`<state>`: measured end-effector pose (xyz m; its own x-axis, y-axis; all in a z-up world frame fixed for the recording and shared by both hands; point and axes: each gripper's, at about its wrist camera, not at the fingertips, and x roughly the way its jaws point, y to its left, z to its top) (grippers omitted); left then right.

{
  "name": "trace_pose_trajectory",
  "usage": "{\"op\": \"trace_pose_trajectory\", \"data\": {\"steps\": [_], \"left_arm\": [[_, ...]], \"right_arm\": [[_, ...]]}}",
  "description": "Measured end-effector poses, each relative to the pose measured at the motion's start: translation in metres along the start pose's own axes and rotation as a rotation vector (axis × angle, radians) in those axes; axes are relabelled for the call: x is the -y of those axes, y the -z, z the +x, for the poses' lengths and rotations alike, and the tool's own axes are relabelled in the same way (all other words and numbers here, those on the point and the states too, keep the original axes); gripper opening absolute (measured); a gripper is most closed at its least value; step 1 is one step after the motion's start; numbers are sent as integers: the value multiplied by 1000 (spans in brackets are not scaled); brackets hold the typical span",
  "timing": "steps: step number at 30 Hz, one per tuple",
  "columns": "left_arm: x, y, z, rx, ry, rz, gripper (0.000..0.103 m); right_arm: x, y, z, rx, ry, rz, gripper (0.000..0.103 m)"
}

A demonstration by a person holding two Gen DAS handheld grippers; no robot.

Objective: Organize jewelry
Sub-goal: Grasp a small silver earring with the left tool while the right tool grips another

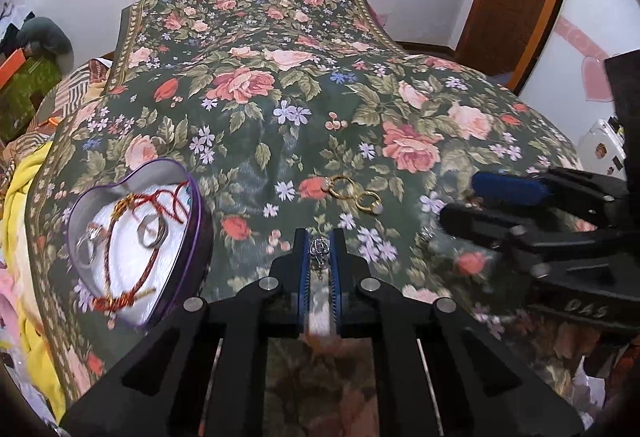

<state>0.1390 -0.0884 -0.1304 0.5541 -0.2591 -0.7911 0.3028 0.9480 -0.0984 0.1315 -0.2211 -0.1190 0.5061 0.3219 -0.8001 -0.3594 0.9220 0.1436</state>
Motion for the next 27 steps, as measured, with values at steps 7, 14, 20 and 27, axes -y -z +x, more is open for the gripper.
{"op": "trace_pose_trajectory", "data": {"steps": [7,14,20,27], "left_arm": [[-1,10,-12,1,13,-12,9],[-1,21,-10,-18,31,-33,9],[-1,21,-7,-21,42,-41,9],[-5,20,-6,-22,48,-57,9]], "right_arm": [[-7,6,6,-24,4,-26,45],[-13,5,13,-40,28,-63,45],[-14,4,22,-70,49,-91,26],[-8,5,21,-74,34,-77,10]]}}
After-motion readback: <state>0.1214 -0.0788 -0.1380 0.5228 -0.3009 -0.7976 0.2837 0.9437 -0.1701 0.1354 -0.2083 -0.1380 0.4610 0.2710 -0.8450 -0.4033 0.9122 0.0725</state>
